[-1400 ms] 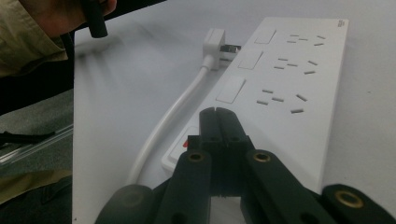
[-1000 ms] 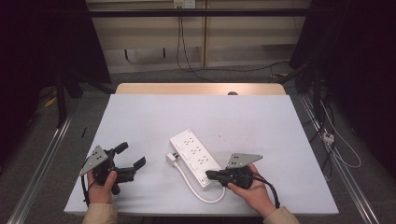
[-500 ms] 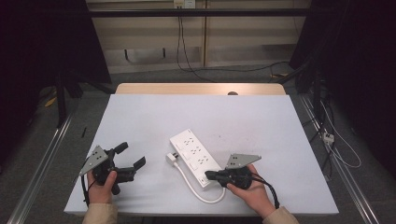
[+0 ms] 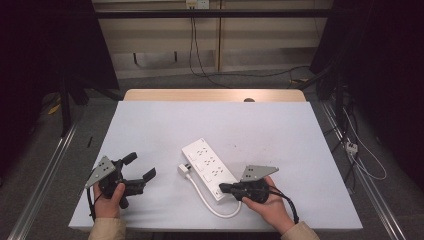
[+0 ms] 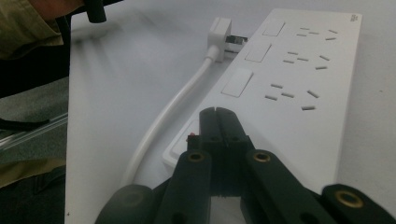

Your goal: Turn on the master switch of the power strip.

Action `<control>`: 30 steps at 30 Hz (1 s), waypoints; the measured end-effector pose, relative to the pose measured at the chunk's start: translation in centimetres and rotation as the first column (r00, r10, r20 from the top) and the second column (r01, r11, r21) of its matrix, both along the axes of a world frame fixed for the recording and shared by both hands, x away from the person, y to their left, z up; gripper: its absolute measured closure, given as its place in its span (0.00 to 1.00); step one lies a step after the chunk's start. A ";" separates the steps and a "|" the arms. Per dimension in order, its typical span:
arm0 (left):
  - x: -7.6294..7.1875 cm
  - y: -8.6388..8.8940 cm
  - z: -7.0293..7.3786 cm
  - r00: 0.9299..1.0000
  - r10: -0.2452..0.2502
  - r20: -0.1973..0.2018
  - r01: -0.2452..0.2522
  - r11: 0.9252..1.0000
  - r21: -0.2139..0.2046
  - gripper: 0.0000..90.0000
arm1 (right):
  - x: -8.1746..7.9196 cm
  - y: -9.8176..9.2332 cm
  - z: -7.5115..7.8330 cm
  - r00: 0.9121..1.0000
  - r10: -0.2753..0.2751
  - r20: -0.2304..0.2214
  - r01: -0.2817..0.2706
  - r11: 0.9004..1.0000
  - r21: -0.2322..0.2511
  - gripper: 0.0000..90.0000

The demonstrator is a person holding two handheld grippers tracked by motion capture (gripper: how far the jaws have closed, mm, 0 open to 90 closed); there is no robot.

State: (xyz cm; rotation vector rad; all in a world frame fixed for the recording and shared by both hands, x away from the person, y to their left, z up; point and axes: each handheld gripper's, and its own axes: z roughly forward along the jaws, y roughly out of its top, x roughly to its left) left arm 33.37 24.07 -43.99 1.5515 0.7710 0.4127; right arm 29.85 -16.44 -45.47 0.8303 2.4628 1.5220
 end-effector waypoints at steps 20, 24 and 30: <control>0.0 -0.1 0.0 1.000 -0.003 -0.002 0.003 1.000 -0.001 0.04 | -0.2 0.3 -0.2 1.000 0.010 0.020 -0.010 1.000 -0.024 1.00; 0.0 -0.1 -0.1 1.000 -0.003 -0.001 0.003 1.000 -0.001 0.04 | -0.2 0.3 -0.1 0.999 0.016 0.033 -0.015 0.999 -0.036 1.00; 0.0 -0.1 -0.1 1.000 -0.002 -0.004 0.002 1.000 0.000 0.04 | -0.3 0.5 -0.2 0.999 0.013 0.033 -0.011 0.999 -0.043 1.00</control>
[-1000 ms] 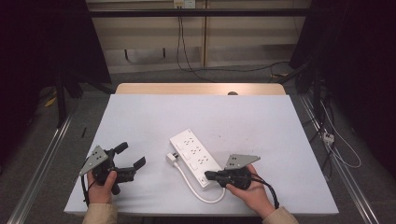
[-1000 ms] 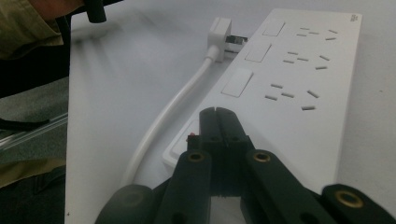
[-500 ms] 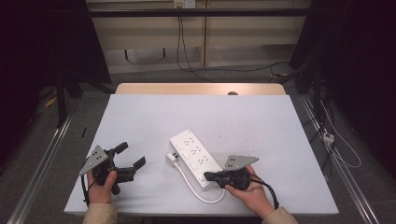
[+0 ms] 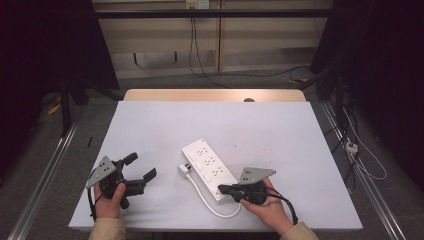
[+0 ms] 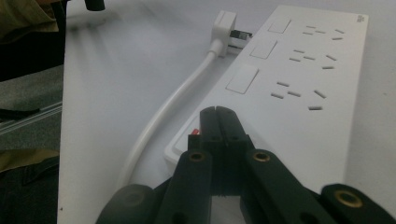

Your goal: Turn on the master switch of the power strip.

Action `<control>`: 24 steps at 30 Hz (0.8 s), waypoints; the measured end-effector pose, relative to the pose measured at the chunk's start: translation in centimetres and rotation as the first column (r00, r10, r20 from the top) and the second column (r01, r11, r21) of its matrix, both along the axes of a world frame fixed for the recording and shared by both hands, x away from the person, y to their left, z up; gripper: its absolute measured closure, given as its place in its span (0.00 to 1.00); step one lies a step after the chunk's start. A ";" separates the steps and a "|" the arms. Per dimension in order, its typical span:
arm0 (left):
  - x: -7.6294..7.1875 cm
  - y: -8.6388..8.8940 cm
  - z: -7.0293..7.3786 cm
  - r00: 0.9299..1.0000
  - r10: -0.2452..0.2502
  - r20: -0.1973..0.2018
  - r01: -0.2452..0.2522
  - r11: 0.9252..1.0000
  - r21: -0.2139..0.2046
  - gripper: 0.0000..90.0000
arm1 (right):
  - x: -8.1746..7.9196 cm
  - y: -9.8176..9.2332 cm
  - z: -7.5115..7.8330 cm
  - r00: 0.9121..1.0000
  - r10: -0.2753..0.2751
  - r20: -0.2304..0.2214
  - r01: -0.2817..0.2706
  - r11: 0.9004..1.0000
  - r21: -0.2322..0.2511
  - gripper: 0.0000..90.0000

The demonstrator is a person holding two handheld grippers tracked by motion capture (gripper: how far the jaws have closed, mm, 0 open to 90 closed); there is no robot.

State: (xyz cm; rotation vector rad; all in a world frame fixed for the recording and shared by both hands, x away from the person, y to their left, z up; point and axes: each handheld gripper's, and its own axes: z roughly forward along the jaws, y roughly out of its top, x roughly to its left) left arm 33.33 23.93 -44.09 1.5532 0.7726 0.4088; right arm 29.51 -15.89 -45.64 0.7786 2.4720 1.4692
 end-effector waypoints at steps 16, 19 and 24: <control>0.1 0.3 0.0 1.000 0.003 0.002 -0.003 1.000 -0.002 0.04 | 0.2 -0.3 0.3 1.000 -0.014 -0.007 0.014 0.998 0.055 0.93; 0.1 0.3 0.0 1.000 0.002 0.003 -0.002 1.000 -0.001 0.04 | 0.2 -0.3 0.3 1.000 -0.022 -0.011 0.022 0.998 0.051 0.88; 0.0 0.2 0.0 1.000 0.003 0.002 -0.003 1.000 -0.002 0.04 | 0.3 -0.4 0.4 0.999 -0.030 -0.015 0.031 0.997 0.065 0.79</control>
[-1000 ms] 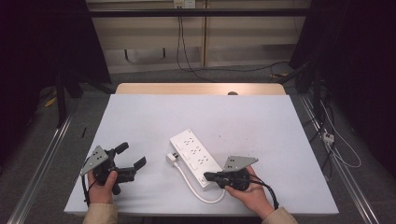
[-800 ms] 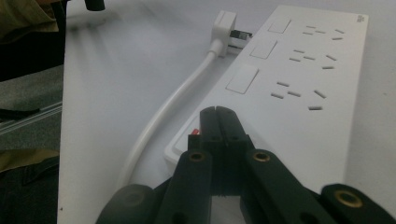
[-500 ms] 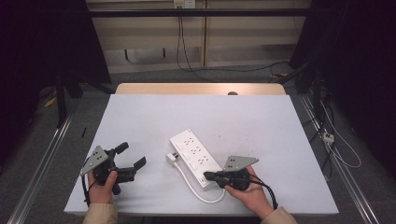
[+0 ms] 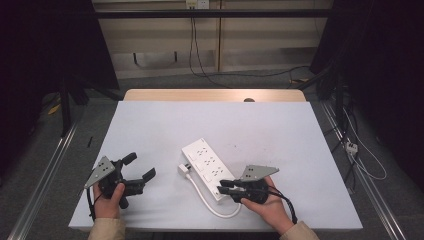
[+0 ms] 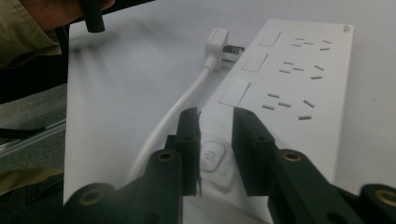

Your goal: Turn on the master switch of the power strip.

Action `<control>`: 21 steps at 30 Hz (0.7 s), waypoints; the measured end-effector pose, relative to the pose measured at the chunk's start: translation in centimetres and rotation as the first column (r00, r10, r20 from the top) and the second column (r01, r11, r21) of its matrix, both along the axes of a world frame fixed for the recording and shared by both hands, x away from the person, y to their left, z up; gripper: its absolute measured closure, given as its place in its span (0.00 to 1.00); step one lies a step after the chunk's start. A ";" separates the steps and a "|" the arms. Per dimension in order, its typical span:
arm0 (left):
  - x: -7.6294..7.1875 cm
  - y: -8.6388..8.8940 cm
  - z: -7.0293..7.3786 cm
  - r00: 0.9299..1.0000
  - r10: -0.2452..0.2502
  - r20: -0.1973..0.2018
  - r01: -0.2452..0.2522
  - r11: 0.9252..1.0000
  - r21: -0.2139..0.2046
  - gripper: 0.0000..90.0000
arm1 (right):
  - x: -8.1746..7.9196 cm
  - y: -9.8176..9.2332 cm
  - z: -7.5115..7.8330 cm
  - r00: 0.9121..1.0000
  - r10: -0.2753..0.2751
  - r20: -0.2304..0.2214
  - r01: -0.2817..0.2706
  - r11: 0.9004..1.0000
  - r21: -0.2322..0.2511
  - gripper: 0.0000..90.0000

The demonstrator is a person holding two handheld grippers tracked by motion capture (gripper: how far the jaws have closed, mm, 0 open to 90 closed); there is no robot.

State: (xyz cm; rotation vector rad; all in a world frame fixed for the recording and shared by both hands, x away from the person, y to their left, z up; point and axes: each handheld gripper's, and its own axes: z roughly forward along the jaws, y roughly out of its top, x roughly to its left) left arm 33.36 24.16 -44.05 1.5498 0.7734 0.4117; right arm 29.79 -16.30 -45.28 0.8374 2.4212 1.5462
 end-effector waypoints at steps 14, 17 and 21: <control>-0.1 0.1 0.0 1.000 -0.001 0.000 0.001 1.000 0.002 0.04 | 0.1 -0.2 0.1 0.999 -0.035 -0.013 0.036 0.999 0.012 0.42; -0.2 0.2 0.0 1.000 0.002 0.000 -0.002 1.000 0.002 0.04 | 0.1 -0.4 0.2 0.999 -0.043 -0.009 0.043 0.999 0.015 0.35; -0.2 0.3 0.0 1.000 0.003 -0.001 -0.003 1.000 0.004 0.04 | 0.1 -0.8 0.3 0.999 -0.053 -0.003 0.053 0.998 0.024 0.28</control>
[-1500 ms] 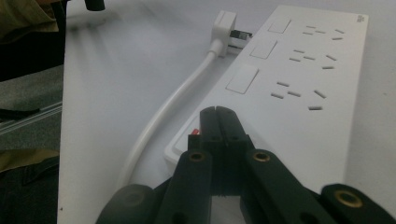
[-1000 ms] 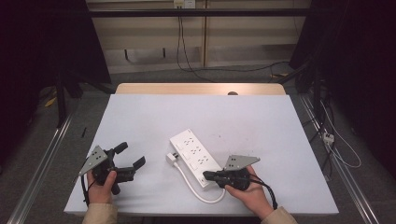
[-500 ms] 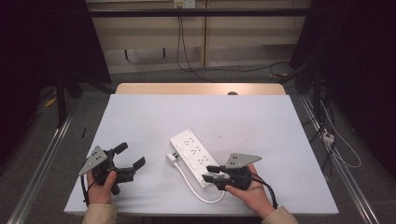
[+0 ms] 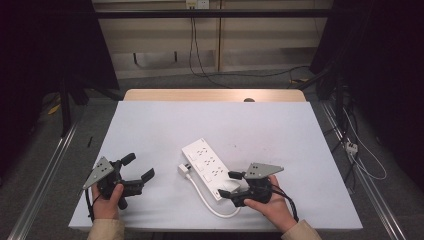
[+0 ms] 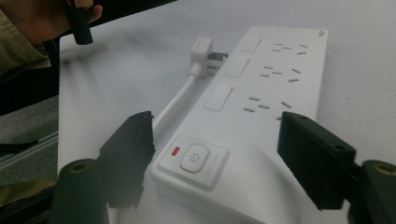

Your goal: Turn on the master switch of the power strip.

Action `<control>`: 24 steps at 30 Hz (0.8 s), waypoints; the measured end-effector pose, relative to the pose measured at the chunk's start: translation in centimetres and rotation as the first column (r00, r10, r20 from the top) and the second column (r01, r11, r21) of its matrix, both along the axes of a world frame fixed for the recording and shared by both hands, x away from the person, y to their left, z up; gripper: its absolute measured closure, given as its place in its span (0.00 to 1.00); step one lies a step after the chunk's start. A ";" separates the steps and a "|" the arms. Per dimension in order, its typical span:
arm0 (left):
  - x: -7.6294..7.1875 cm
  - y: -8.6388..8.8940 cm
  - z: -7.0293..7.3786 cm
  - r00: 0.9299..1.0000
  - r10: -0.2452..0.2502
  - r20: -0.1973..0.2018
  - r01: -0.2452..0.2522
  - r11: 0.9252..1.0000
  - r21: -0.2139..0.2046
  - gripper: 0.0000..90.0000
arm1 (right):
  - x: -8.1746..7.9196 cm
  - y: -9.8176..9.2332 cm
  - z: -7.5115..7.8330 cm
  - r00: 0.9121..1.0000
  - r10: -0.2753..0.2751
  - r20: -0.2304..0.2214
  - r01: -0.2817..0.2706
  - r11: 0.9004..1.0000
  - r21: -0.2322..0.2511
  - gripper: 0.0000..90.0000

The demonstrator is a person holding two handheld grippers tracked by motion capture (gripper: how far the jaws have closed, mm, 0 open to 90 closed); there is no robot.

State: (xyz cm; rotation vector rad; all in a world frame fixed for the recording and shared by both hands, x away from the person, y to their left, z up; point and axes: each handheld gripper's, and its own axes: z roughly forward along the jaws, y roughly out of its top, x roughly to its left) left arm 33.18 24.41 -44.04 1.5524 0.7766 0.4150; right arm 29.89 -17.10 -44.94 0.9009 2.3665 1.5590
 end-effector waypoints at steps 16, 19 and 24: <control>0.1 -0.2 0.0 1.000 -0.005 0.001 0.005 1.000 0.000 0.04 | -0.4 -2.1 0.0 0.999 -0.039 0.011 0.039 0.999 0.008 0.15; 0.1 -0.2 0.0 1.000 -0.005 0.000 0.005 1.000 -0.001 0.04 | -0.4 -2.5 0.0 0.999 -0.044 0.015 0.044 0.999 0.009 0.14; 0.1 -0.2 0.1 1.000 -0.006 0.001 0.006 1.000 0.001 0.04 | -0.6 -3.1 0.1 0.998 -0.053 0.021 0.052 0.999 0.014 0.14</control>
